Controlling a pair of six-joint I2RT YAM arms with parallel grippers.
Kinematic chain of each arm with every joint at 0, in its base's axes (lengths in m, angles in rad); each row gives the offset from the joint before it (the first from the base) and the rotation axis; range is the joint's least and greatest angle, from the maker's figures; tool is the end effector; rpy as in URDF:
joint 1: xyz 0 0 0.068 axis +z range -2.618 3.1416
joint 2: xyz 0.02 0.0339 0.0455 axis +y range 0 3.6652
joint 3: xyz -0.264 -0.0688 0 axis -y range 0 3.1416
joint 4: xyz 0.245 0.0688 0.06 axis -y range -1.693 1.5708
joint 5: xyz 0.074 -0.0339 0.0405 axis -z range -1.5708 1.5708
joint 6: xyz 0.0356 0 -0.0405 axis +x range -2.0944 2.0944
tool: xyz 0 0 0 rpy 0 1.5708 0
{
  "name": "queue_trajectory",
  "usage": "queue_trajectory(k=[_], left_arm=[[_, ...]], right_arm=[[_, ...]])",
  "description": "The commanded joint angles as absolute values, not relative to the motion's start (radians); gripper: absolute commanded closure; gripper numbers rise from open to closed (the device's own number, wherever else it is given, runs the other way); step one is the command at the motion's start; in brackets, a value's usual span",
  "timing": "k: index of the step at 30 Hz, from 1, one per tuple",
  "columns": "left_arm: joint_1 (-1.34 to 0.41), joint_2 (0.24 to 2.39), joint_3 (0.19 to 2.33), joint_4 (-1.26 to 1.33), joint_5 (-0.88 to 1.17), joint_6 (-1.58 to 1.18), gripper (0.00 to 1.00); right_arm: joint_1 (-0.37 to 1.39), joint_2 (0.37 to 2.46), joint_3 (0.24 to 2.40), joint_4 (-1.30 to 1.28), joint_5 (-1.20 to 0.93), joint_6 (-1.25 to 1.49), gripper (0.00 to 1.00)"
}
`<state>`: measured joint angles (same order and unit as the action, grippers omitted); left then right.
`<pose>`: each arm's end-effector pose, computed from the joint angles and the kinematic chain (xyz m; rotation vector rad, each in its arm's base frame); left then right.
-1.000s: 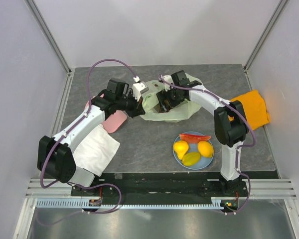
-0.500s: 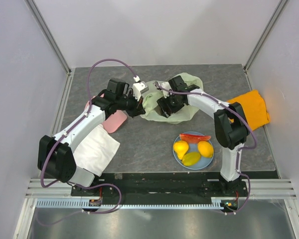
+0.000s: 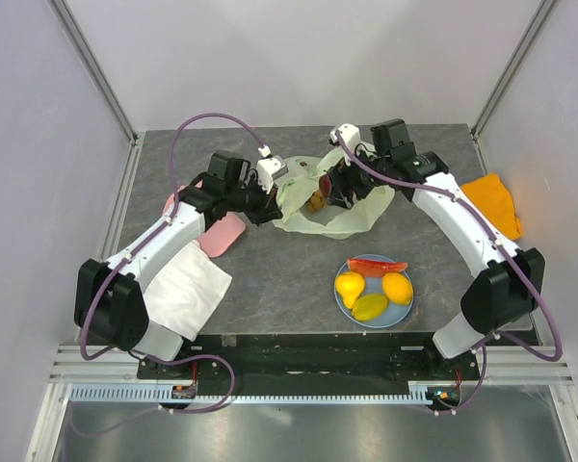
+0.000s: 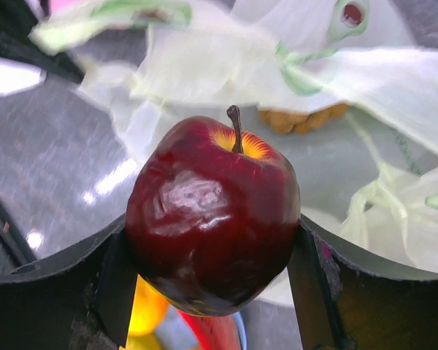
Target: Take the fake fruits out of the plastic bag
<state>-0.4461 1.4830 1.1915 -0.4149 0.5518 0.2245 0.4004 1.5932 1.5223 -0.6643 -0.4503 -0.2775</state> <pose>0.2880 -0.1584 0.2958 1.0125 2.0174 -0.7440 0.3192 0.1519 0.3488 -0.9736 2.0665 0.5815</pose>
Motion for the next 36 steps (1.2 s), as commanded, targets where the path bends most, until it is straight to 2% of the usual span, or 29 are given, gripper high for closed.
queue_trajectory(k=[1, 8, 13, 24, 29, 32, 33, 36], left_arm=[[-0.443, 1.447, 1.169, -0.380, 0.545, 0.207, 0.98], [-0.445, 1.434, 1.144, -0.368, 0.549, 0.199, 0.98], [-0.445, 1.436, 1.149, -0.373, 0.545, 0.206, 0.98], [-0.443, 1.436, 1.158, -0.388, 0.540, 0.224, 0.98], [-0.445, 1.442, 1.161, -0.391, 0.545, 0.224, 0.98], [-0.445, 1.447, 1.164, -0.388, 0.552, 0.221, 0.98], [-0.443, 1.450, 1.167, -0.388, 0.554, 0.221, 0.98], [-0.443, 1.456, 1.170, -0.384, 0.557, 0.219, 0.99]], right_arm=[[0.388, 1.502, 1.500, -0.926, -0.612, -0.498, 0.53], [0.408, 1.318, 1.228, -1.086, -0.558, -0.797, 0.54], [0.457, 1.292, 1.158, -1.178, -0.520, -0.929, 0.54], [0.471, 1.267, 0.985, -1.135, -0.376, -1.037, 0.48], [0.471, 1.289, 0.986, -1.091, -0.371, -1.023, 0.39], [0.471, 1.290, 0.989, -1.066, -0.353, -1.012, 0.27], [0.471, 1.286, 0.989, -1.068, -0.350, -1.014, 0.02], [0.471, 1.275, 0.997, -1.081, -0.339, -1.019, 0.02]])
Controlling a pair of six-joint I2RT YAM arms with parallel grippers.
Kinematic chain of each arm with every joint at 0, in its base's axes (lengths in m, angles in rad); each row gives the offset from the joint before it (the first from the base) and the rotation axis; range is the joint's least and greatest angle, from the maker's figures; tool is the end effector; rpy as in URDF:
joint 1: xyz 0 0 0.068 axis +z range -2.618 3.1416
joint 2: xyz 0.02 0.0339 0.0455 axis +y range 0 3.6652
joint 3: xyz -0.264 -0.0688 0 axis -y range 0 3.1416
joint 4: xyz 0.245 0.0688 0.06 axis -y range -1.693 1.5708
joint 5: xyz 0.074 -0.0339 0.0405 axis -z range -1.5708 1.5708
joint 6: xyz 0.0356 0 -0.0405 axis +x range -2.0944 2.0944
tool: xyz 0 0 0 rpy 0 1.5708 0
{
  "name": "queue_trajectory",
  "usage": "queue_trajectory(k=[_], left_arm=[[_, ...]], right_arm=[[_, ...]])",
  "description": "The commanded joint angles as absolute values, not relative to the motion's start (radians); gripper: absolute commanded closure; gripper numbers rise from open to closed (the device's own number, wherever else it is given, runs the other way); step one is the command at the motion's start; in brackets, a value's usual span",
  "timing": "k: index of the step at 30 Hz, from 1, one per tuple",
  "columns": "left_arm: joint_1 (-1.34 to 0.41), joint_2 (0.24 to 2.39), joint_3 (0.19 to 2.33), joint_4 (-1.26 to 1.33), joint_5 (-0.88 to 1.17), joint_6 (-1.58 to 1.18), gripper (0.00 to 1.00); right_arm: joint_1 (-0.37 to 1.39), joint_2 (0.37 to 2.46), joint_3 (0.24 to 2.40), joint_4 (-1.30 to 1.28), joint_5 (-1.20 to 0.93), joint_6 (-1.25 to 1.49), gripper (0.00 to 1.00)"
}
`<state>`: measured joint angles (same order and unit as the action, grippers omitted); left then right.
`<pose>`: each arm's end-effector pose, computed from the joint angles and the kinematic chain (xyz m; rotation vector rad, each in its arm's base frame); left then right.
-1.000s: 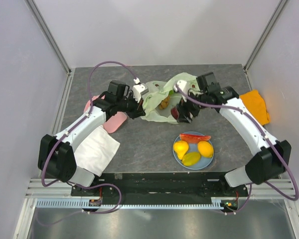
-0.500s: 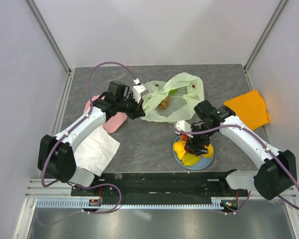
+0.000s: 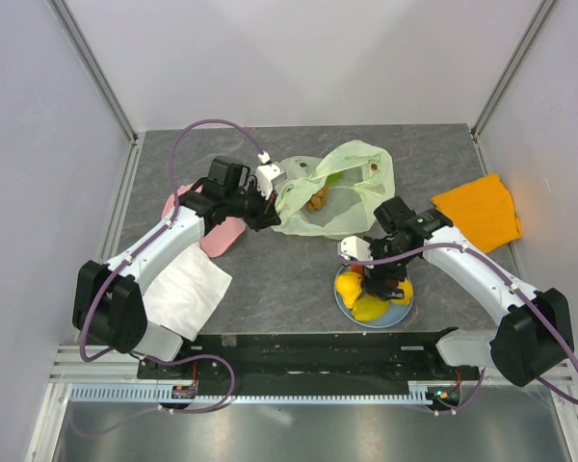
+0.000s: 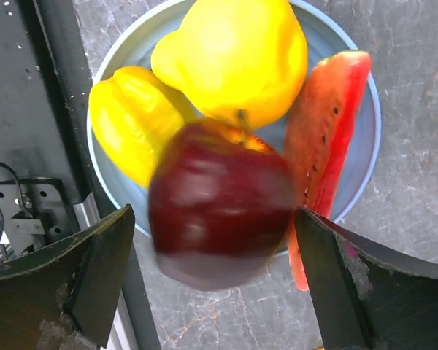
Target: Take the fake fruits out of the plastic bag
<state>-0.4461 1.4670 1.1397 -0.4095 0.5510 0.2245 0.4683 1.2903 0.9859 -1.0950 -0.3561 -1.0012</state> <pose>0.2817 -0.1554 0.2840 1.0146 2.0485 -0.7484 0.1880 0.1090 0.2452 -1.9452 2.0872 0.4307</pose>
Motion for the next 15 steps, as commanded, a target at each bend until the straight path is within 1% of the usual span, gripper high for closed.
queue_trajectory(k=[1, 3, 6, 7, 8, 11, 12, 15], left_arm=[[-0.445, 1.457, 1.173, -0.383, 0.557, 0.218, 0.98], [-0.443, 1.457, 1.173, -0.380, 0.560, 0.218, 0.98], [-0.445, 1.457, 1.170, -0.380, 0.561, 0.218, 0.98], [-0.443, 1.457, 1.169, -0.380, 0.561, 0.216, 0.99], [-0.445, 1.459, 1.169, -0.380, 0.561, 0.216, 0.98], [-0.443, 1.462, 1.166, -0.380, 0.574, 0.210, 0.98], [-0.443, 1.463, 1.167, -0.379, 0.572, 0.209, 0.99], [-0.445, 1.463, 1.178, -0.383, 0.571, 0.209, 0.98]], right_arm=[[0.471, 1.272, 1.009, -1.089, -0.334, -1.019, 0.02], [0.469, 1.259, 1.034, -1.117, -0.331, -1.016, 0.02], [0.447, 1.270, 1.147, -1.124, -0.336, -0.935, 0.02], [0.431, 1.285, 1.240, -1.127, -0.368, -0.910, 0.02], [0.414, 1.307, 1.288, -1.134, -0.389, -0.887, 0.02], [0.333, 1.425, 1.446, -1.108, -0.448, -0.754, 0.02], [0.316, 1.498, 1.507, -1.100, -0.459, -0.712, 0.02], [0.246, 1.635, 1.606, -1.039, -0.537, -0.553, 0.02]])
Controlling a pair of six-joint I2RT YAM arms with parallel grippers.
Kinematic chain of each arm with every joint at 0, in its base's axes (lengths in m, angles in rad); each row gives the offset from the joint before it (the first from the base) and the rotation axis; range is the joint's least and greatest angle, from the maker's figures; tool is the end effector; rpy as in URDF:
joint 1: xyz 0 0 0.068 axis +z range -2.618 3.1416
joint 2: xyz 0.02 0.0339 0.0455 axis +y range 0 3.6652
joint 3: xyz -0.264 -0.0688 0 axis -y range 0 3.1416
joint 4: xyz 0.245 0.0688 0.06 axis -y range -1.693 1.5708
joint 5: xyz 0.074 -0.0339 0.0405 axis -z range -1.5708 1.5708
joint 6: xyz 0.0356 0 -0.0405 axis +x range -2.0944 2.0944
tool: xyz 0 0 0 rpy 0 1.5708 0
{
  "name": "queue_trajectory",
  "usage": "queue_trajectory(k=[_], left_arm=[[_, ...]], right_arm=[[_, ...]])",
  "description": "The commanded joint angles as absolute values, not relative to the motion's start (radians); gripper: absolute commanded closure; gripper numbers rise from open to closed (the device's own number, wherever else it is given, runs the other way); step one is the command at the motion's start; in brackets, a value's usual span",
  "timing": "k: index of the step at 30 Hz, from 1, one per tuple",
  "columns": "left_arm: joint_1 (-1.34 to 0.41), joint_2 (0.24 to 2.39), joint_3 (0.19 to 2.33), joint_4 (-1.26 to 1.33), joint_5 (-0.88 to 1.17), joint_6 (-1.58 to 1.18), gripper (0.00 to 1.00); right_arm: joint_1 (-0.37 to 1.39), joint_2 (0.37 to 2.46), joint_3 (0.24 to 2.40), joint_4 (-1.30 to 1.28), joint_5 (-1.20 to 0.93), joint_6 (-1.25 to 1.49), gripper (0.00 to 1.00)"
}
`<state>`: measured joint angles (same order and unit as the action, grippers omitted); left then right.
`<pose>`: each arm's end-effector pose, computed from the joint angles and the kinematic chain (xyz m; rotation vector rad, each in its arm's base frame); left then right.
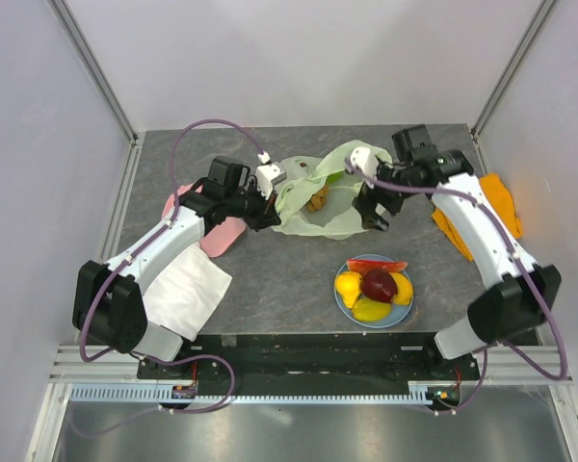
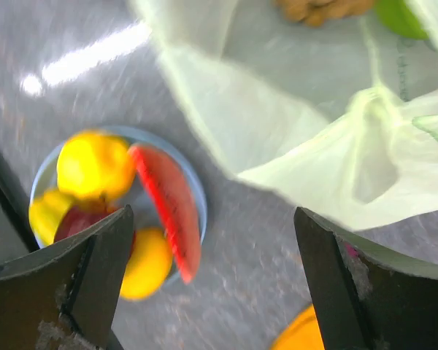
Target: Take the fake fruits out of the plastic bag
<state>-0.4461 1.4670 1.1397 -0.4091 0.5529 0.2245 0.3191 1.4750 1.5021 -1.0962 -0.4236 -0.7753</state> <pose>0.2817 -0.1554 0.2841 1.0154 2.0474 -0.7505 0.2700 0.1046 0.3496 -1.4389 2.0931 0.3843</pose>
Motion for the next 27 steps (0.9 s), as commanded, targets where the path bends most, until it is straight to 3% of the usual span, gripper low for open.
queue_trajectory(k=[1, 5, 11, 15, 21, 27], left_arm=[[-0.445, 1.462, 1.181, -0.387, 0.569, 0.213, 0.98], [-0.443, 1.451, 1.180, -0.406, 0.574, 0.216, 0.99], [-0.445, 1.433, 1.181, -0.419, 0.607, 0.187, 0.99], [-0.445, 1.410, 1.210, -0.451, 0.644, 0.195, 0.98], [-0.443, 1.376, 1.229, -0.469, 0.629, 0.230, 0.98], [-0.452, 1.440, 1.256, -0.462, 0.684, 0.218, 0.99]], right_arm=[[0.232, 1.661, 1.624, -1.011, -0.558, -0.478, 0.02], [0.227, 1.750, 1.670, -0.782, -0.597, -0.384, 0.05], [0.235, 2.007, 1.785, -0.608, -0.511, -0.278, 0.28], [0.235, 2.117, 1.841, -0.594, -0.263, -0.276, 0.28], [0.098, 1.997, 1.623, -0.652, -0.109, -0.305, 0.27], [0.005, 1.767, 1.395, -0.699, -0.139, -0.446, 0.25]])
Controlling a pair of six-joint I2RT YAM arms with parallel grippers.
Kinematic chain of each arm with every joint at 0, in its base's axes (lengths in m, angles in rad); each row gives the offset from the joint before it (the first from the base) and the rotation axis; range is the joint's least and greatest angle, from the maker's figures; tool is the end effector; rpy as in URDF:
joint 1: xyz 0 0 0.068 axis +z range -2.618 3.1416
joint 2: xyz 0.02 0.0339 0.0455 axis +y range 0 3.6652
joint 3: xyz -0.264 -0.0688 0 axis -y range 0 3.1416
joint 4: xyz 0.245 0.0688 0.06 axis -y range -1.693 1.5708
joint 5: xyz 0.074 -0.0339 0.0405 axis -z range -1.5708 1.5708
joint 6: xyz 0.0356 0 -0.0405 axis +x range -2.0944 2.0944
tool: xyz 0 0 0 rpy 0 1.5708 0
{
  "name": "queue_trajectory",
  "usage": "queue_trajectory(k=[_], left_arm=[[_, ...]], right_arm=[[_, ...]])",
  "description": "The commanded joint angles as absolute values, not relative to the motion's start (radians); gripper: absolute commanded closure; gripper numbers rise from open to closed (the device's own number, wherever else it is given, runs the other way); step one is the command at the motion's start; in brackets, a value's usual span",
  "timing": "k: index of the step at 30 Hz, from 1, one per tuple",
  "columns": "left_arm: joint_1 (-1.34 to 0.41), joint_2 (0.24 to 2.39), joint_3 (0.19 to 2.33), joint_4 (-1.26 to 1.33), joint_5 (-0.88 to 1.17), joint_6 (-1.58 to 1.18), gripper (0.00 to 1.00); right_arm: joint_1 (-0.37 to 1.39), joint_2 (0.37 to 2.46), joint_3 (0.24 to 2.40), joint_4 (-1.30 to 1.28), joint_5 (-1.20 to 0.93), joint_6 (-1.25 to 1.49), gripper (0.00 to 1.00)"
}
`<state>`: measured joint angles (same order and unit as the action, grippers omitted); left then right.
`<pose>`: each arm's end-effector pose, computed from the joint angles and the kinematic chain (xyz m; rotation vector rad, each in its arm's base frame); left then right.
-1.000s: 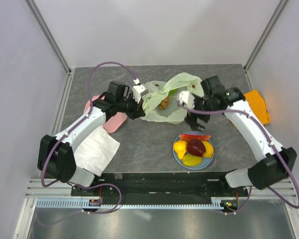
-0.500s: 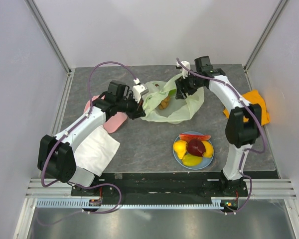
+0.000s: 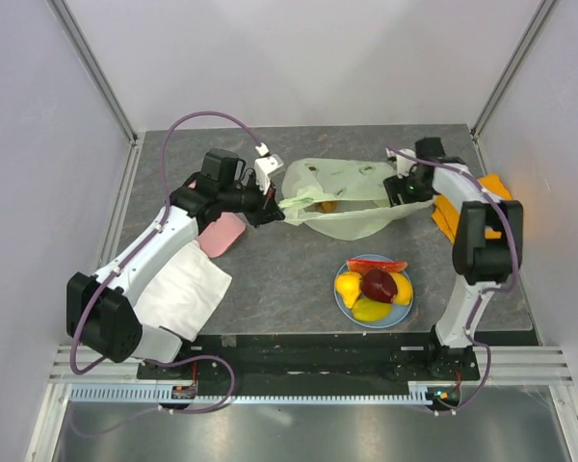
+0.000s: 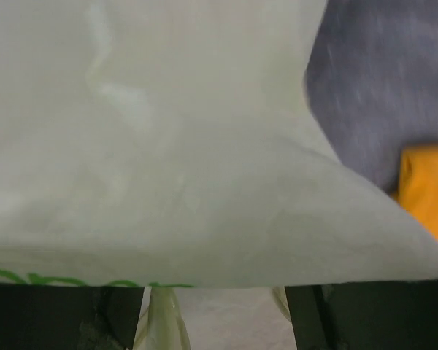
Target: Take the fake fruits out of the plastic bag
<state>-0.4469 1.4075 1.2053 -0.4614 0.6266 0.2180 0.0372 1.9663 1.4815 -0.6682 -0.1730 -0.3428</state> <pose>0.2707 -0.1529 0.3202 1.0374 1.9492 -0.8234 0.4102 0.0214 0.1963 -0.5586 2.6417 0.1443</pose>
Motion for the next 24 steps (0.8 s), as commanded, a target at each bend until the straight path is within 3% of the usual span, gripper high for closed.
queue_trajectory(k=[1, 3, 7, 14, 19, 24], left_arm=[[-0.454, 1.450, 1.270, -0.456, 0.689, 0.215, 0.98], [-0.459, 1.474, 1.290, -0.449, 0.690, 0.195, 0.99], [-0.460, 1.526, 1.339, -0.417, 0.684, 0.153, 0.98], [-0.457, 1.617, 1.428, -0.364, 0.618, 0.023, 0.98], [-0.451, 1.663, 1.477, -0.299, 0.588, -0.139, 0.99], [-0.423, 1.727, 1.505, -0.232, 0.558, -0.391, 0.99]], right_arm=[[0.005, 1.740, 1.387, -0.703, -0.206, -0.480, 0.25], [0.026, 1.688, 1.400, -0.703, -0.369, -0.497, 0.21], [0.126, 1.710, 1.476, -0.678, -0.472, -0.571, 0.20], [0.170, 1.925, 1.695, -0.773, -0.581, -0.627, 0.36], [0.169, 1.967, 1.744, -0.804, -0.577, -0.672, 0.38], [0.172, 1.882, 1.720, -0.819, -0.650, -0.732, 0.37]])
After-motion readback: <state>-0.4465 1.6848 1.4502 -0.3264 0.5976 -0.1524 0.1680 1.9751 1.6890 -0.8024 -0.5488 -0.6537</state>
